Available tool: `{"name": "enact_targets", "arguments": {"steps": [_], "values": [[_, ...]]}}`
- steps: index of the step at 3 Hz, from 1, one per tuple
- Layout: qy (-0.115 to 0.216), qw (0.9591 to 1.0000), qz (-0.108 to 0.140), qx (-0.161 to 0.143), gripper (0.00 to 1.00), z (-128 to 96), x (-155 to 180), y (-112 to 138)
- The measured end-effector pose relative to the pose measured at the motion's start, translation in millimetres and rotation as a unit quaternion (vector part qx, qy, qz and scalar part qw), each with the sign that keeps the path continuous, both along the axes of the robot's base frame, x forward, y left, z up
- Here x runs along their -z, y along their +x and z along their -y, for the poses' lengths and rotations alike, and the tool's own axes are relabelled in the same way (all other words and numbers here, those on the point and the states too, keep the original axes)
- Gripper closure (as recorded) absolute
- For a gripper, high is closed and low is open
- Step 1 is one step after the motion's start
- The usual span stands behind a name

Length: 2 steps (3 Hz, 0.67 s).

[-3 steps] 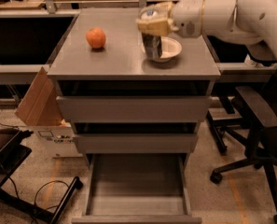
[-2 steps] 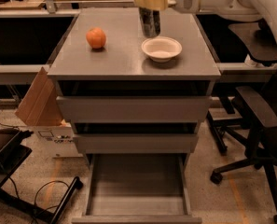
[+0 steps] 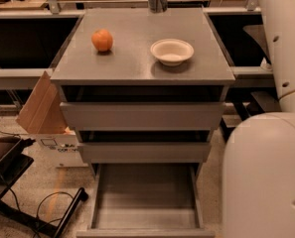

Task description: Pick redbull can from bottom drawer and place on counter

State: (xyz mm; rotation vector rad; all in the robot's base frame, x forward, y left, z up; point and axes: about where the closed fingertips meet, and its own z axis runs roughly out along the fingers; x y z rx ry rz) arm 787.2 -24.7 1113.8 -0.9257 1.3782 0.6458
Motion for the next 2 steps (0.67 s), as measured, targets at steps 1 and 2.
{"name": "enact_targets", "arguments": {"steps": [1,2], "values": [[0.036,0.9967,0.034,0.064,1.00,22.1,-30.1,40.4],[0.071,0.9886,0.070,0.113,1.00,43.8,-44.8,70.5]]}}
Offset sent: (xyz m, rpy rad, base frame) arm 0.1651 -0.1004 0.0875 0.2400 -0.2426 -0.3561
